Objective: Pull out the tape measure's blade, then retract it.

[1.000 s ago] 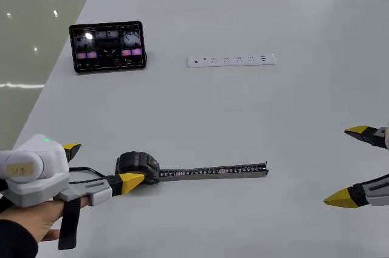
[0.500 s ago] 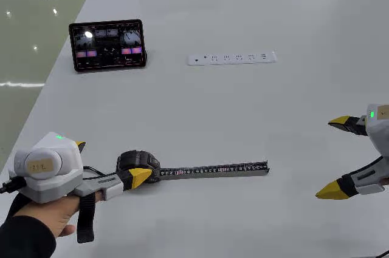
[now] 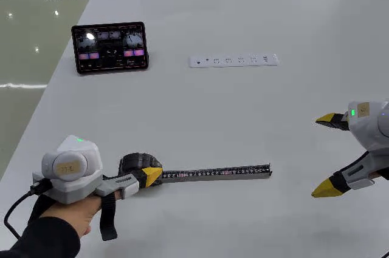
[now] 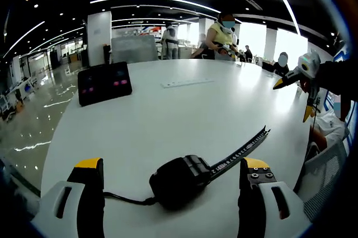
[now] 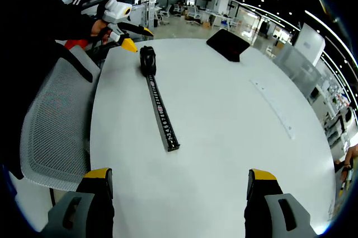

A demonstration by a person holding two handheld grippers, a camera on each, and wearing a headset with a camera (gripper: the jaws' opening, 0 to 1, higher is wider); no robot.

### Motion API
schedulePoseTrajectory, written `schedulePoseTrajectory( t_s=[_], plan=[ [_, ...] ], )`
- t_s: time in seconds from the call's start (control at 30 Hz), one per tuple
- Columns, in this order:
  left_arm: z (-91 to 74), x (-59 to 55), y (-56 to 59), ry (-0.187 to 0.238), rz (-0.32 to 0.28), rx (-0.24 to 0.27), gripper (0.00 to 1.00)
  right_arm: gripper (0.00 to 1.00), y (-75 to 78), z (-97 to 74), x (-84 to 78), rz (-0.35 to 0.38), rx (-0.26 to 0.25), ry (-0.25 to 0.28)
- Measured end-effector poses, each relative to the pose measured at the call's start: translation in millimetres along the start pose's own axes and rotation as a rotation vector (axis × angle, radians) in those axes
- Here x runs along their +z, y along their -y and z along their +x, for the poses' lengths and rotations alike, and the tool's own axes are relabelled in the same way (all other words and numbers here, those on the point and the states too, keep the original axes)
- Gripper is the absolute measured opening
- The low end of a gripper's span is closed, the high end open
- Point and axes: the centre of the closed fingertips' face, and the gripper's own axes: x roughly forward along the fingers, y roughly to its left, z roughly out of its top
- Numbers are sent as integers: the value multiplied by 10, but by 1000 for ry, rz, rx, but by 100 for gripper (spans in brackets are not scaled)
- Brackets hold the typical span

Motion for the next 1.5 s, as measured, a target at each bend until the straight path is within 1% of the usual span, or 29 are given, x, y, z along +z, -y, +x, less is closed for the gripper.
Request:
schedulePoseTrajectory(
  t_s=[0.03,0.07,0.13,0.2,0.27,0.37,0.4,0.47,0.57,0.63,0.8,0.87,0.97,1.03,1.1,1.17,1.23,1.3,1.33,1.47,1.5],
  plan=[
    [4,5,16,7,-13,0,99,99,6,17,9,0,4,-1],
    [33,-15,57,7,-37,-14,99,99,13,42,24,-2,10,-4],
    [70,-75,65,-11,-50,-5,99,99,20,81,37,-7,17,-9],
    [93,-98,47,-6,-23,27,99,99,23,135,49,-15,28,-16],
    [117,-130,22,-2,-43,47,99,99,21,189,63,-29,41,-25],
    [126,-150,-41,6,-52,102,99,99,22,274,63,-65,56,-42],
    [138,-169,-45,9,-63,108,99,99,20,315,71,-71,64,-43],
    [167,-206,-42,7,-80,110,99,99,15,366,80,-65,76,-51],
    [192,-248,-25,3,-74,124,99,99,8,464,118,-76,93,-49],
    [204,-251,-26,11,-73,136,99,99,9,514,120,-78,102,-56],
    [260,-266,28,22,-96,148,99,99,38,644,144,-81,119,-72],
    [287,-285,24,32,-102,162,99,99,37,687,154,-84,127,-80],
    [307,-292,19,43,-117,170,99,95,30,745,129,-102,138,-93],
    [318,-304,22,62,-125,164,99,94,19,781,112,-105,142,-101],
    [338,-356,14,54,-116,162,99,91,4,817,96,-107,146,-106],
    [334,-386,-8,46,-119,168,99,88,11,873,58,-115,148,-110],
    [319,-384,-19,49,-124,173,99,85,19,908,25,-125,157,-119],
    [318,-389,-26,48,-124,175,99,81,9,913,32,-131,161,-123],
    [318,-389,-29,49,-123,176,99,80,6,908,60,-130,162,-123],
    [313,-368,-26,54,-118,179,99,69,2,917,78,-143,173,-116],
    [312,-353,-21,58,-117,179,99,64,6,925,68,-144,177,-119]
  ],
)
